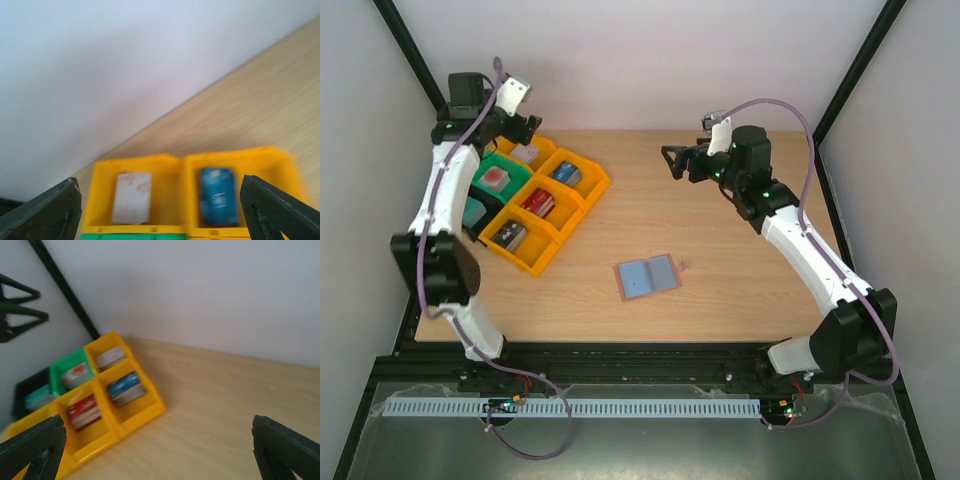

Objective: Take the credit cards out of the card holder

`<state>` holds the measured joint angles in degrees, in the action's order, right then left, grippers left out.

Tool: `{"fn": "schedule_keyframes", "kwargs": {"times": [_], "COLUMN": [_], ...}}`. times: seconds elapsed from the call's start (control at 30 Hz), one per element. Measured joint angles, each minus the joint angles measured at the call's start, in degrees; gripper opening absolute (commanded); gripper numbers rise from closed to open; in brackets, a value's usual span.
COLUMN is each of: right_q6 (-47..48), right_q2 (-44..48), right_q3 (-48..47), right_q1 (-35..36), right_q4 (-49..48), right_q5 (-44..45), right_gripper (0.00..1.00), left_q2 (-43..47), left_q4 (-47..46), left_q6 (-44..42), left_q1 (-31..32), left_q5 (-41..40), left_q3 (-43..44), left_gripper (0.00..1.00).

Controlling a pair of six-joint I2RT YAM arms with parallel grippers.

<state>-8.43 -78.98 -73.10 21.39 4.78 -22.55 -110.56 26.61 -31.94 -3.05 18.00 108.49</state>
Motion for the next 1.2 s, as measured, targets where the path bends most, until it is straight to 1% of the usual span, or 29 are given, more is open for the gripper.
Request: {"fn": "schedule_keyframes", "kwargs": {"times": [0.07,0.13,0.17,0.23,0.37,0.5,0.63,0.73,0.8,0.9,0.93,1.0,1.1,1.2], "right_q6": [-4.11,-7.34,-8.59,-10.29,-14.62,-19.41,-23.61,-25.99,-27.69,-30.03,-30.97,-32.26,-32.96,-32.83], "right_q2": [-0.9,-1.01,-0.96,-0.96,-0.96,-0.72,-0.81,-1.7,-2.67,-3.65,-3.8,-4.02,-5.44,-8.74], "right_q3": [0.24,0.9,1.31,1.9,3.06,6.51,10.1,11.21,12.33,15.32,17.05,19.74,21.33,20.39], "right_q1": [0.42,1.62,2.89,6.14,12.17,16.2,20.02,23.02,24.79,26.6,27.1,27.43,27.47,27.32], "right_q4": [0.33,0.92,1.44,3.19,8.59,13.66,20.24,24.61,26.08,26.47,26.1,25.73,25.07,23.82], "right_q5": [-3.54,-5.11,-5.49,-5.2,-2.56,1.77,6.25,9.14,10.71,11.89,12.04,12.15,12.79,14.29], "right_gripper": [0.99,0.99,0.97,0.97,0.95,0.93,0.9,0.85,0.82,0.78,0.76,0.68,0.59,0.54], "left_q2": [8.81,16.33,20.17,25.68,31.23,35.52,43.36,47.98,48.15,45.44,43.74,39.6,33.35,27.12], "left_q4": [0.44,0.92,0.96,1.55,3.37,4.26,4.39,2.8,0.79,-3.26,-4.07,-4.9,-6.29,-6.51], "left_q6": [4.39,8.94,11.76,16.85,26.84,34.62,38.56,40.81,42.64,46.27,47.3,48.87,50.05,50.34], "left_q1": [1.38,2.91,3.89,5.95,9.57,15.34,23.76,30.45,33.16,34.97,35.3,35.6,36.39,37.92], "left_q5": [3.04,5.64,6.91,9.33,10.75,9.49,7.85,6.29,5.73,5.88,5.92,5.81,5.9,5.75], "left_q3": [-4.28,-8.55,-11.58,-17.99,-32.11,-44.78,-52.3,-56.06,-58.07,-62.01,-63.19,-64.35,-63.89,-62.45], "left_gripper": [0.89,0.9,0.92,0.99,0.99,0.99,0.99,0.99,0.99,0.99,0.99,0.99,0.99,0.99]}}
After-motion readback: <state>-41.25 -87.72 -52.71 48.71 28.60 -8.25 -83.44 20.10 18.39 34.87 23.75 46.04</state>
